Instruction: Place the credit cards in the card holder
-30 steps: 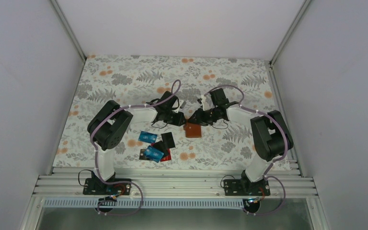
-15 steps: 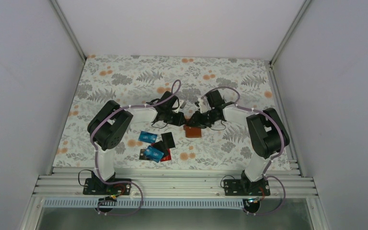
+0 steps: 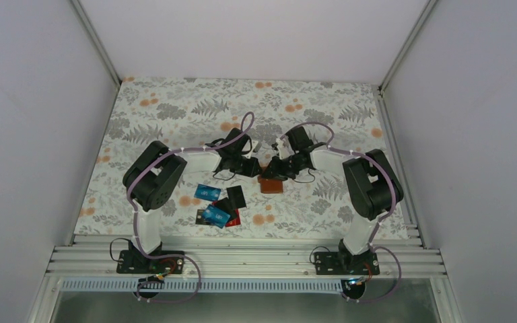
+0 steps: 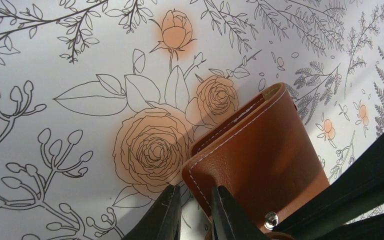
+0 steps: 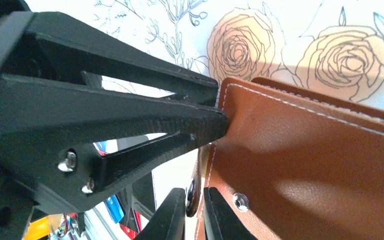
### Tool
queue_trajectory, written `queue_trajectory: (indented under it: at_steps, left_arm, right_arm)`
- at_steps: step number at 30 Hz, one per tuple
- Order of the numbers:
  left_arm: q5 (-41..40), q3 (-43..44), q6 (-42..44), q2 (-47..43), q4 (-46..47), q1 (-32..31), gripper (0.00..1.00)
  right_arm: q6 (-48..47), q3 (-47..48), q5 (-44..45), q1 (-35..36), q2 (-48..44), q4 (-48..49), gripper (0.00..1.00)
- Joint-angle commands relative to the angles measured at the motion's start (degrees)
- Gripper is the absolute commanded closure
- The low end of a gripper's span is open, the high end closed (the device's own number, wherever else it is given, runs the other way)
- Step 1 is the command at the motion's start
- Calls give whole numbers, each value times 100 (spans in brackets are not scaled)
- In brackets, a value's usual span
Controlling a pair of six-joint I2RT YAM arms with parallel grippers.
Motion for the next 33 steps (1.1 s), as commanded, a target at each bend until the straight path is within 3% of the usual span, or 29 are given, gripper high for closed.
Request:
queue_trajectory:
  at_steps: [1,11,24,33]
  left_arm:
    - [-15,47,71,52,76,-4,82]
    - [-6,57,76,43,79,-5,82]
    - [11,68,80,85,70,-4,82]
    - [-225,150,140,87,-100,-37,83]
  right_arm:
    - [-10,197,139,66,19,-113,88]
    - [7,274,294,70,-53,-259,81]
    - [9,301,228,65,-9,-237,95]
    - [-75,442,562,69,-72,-591,96]
